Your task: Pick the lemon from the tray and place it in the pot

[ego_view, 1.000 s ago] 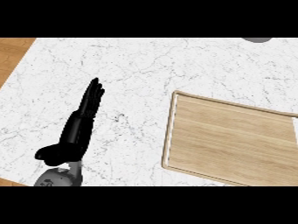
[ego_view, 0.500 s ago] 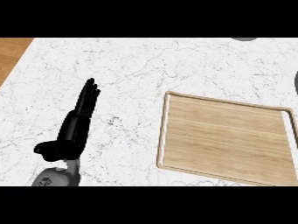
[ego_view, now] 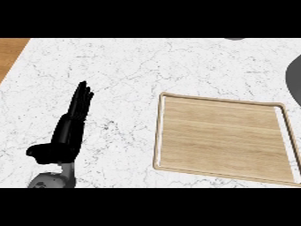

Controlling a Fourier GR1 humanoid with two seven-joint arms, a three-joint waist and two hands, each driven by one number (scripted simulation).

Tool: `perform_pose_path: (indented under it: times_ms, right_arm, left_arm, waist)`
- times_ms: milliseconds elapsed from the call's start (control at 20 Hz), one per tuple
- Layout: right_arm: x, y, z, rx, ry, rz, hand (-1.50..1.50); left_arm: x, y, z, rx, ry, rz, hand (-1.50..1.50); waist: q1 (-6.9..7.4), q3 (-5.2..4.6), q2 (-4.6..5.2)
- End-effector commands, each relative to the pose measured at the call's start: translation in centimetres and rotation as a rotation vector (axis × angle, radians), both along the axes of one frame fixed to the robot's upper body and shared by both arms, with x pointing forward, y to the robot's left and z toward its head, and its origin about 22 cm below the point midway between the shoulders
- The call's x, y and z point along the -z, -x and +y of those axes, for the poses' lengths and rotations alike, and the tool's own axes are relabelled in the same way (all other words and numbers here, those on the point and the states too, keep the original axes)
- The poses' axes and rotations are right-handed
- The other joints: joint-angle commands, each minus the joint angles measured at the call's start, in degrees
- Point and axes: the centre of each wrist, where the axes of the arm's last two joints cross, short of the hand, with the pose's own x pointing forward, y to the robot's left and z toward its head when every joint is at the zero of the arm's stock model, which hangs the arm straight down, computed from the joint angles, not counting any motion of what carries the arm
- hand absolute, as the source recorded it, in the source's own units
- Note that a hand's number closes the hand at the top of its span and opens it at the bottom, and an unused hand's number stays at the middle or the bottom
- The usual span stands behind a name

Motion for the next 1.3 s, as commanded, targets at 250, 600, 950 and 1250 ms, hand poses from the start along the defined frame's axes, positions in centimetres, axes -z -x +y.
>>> perform_pose_path:
  times_ms: [250, 600, 950, 1250]
  right_arm:
    - [5.1, 1.9, -0.4, 0.358, -0.269, -0.186, 1.50]
    - [6.2, 1.4, 1.7, 0.262, -0.145, -0.425, -1.50]
    - [2.5, 2.8, 1.1, 0.158, 0.320, -0.729, -1.50]
    - [5.1, 4.3, 2.3, 0.224, 0.460, -0.876, -1.50]
  left_arm:
    - [0.4, 0.1, 1.1, -0.032, 0.003, 0.015, 0.00]
    - [-0.1, 0.2, 0.8, -0.045, 0.015, 0.011, 0.00]
    - [-0.2, -0.5, 0.3, -0.029, 0.001, -0.014, 0.00]
    - [0.8, 0.1, 0.9, -0.029, -0.003, 0.026, 0.00]
  waist:
    - [-2.05, 0.03, -0.18]
    - [-2.02, 0.01, -0.86]
    - [-2.24, -0.06, -0.60]
    - [-2.87, -0.15, -0.92]
